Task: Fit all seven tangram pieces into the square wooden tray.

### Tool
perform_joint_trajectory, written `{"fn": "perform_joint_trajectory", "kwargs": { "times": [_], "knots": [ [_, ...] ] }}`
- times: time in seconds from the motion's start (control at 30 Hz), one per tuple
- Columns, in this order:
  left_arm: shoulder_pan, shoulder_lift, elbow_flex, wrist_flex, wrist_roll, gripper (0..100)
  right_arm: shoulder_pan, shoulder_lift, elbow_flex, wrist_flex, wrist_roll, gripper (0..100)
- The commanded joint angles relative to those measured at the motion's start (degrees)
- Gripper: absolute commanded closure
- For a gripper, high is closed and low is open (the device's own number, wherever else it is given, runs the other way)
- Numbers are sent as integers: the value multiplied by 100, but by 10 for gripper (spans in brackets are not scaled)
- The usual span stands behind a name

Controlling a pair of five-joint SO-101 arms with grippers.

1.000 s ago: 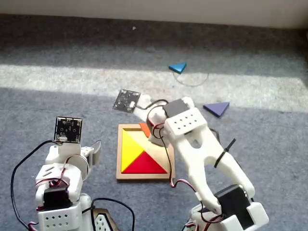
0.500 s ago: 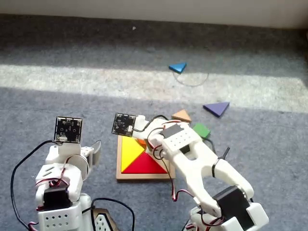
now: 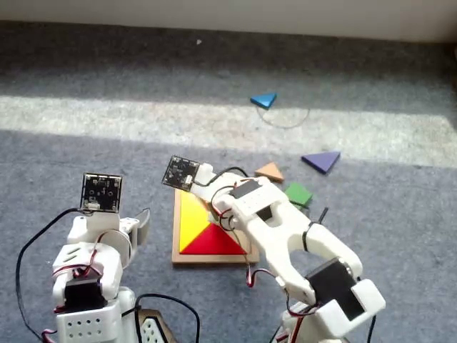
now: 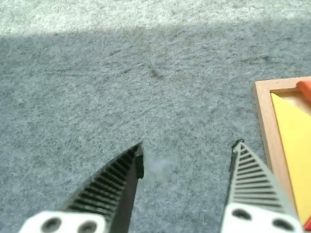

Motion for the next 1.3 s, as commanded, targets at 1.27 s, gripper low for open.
{"fn": "perform_joint_trajectory", "kwargs": {
  "times": [1.27],
  "knots": [
    [-66,-66,-75,-18,18,709,347,-268,-40,-57,-589,893]
  ]
}}
